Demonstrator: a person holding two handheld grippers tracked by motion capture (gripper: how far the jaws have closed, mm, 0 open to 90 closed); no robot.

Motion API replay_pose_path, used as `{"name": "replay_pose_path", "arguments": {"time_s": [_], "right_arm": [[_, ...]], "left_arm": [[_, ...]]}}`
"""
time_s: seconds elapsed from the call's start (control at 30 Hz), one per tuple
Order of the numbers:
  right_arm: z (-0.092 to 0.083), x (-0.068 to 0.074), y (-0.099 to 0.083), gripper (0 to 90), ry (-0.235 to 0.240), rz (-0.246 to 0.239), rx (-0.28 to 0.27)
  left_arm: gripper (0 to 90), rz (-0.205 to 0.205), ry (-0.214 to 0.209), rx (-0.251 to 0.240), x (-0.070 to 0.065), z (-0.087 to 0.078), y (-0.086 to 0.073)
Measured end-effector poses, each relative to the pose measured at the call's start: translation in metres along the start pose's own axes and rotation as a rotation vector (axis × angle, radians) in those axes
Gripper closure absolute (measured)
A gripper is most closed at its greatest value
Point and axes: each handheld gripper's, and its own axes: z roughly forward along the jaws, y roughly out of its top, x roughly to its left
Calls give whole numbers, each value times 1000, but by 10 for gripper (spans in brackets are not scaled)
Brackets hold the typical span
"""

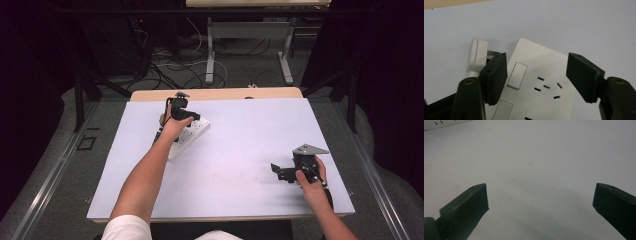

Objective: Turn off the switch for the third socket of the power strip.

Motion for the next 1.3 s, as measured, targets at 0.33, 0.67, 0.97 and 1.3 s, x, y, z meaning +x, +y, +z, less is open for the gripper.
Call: {"name": "replay_pose_path", "arguments": {"time_s": [0.33,0.67,0.97,1.3], "right_arm": [[0,0,0,0,-3,-4,2],[0,1,0,0,-7,-4,-6],[-1,1,0,0,0,-4,-2],[-2,1,1,0,-3,-2,-2]], "left_arm": [[227,53,1,-4,-5,-8,-2],[221,120,17,9,-8,-20,-3],[199,137,-15,3,-16,-32,-3],[65,142,-57,-27,-28,-47,-6]]}}
